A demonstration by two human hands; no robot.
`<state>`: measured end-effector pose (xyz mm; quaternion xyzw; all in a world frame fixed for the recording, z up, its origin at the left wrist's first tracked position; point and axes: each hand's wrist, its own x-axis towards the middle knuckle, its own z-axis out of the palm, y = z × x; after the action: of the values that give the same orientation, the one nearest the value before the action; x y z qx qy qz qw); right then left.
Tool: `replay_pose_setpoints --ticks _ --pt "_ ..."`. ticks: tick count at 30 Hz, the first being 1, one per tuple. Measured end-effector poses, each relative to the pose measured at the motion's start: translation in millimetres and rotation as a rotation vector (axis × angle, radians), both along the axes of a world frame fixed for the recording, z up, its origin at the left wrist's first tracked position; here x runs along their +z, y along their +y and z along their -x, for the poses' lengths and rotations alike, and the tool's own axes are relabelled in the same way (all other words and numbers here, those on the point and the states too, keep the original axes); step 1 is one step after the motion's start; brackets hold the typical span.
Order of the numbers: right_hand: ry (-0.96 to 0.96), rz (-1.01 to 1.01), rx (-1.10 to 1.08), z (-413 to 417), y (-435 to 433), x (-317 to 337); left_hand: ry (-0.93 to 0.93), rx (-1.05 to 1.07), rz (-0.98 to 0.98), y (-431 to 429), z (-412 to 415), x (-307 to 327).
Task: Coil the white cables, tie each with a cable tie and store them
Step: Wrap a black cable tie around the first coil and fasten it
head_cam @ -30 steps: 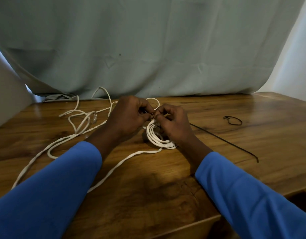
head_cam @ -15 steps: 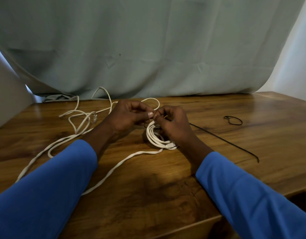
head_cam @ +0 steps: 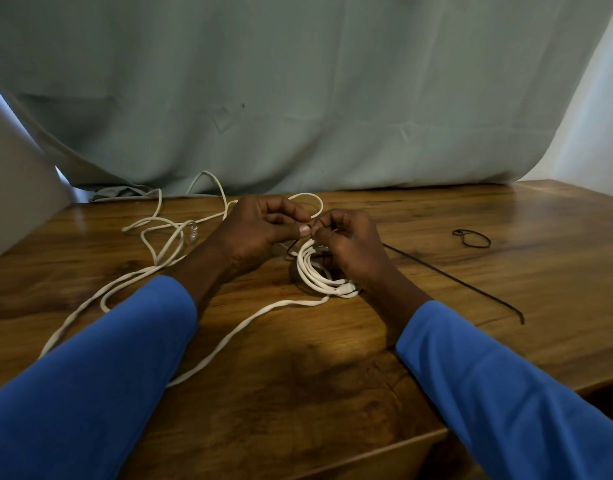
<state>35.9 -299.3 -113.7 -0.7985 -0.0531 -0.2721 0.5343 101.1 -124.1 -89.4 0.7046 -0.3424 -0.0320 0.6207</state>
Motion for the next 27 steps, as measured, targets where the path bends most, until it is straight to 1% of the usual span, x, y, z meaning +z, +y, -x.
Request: replay_pose_setpoints --ticks 3,8,13,20,24,27 --pt "0.007 -0.013 0.024 1.1 0.5 1.4 -0.068 0.0 -0.018 1.1 -0.3 1.1" --pt "0.029 -0.056 0.065 2.4 0.5 1.4 -0.111 -0.014 -0.04 2.4 -0.3 0.3" --pt "0.014 -0.022 0.051 1.2 1.7 1.5 -0.16 -0.013 -0.045 1.8 -3.3 -0.5" --pt "0.011 0.014 0.026 1.3 0.8 0.0 -0.063 -0.01 0.044 -1.9 -9.8 -12.1" --pt "0.019 0.037 -0.006 0.5 -0.1 -0.5 0.023 -0.054 0.087 -0.6 -8.9 -9.3" --pt "0.017 0.049 -0.023 1.0 -0.2 0.4 0.001 -0.046 0.053 -1.6 -9.1 -9.3"
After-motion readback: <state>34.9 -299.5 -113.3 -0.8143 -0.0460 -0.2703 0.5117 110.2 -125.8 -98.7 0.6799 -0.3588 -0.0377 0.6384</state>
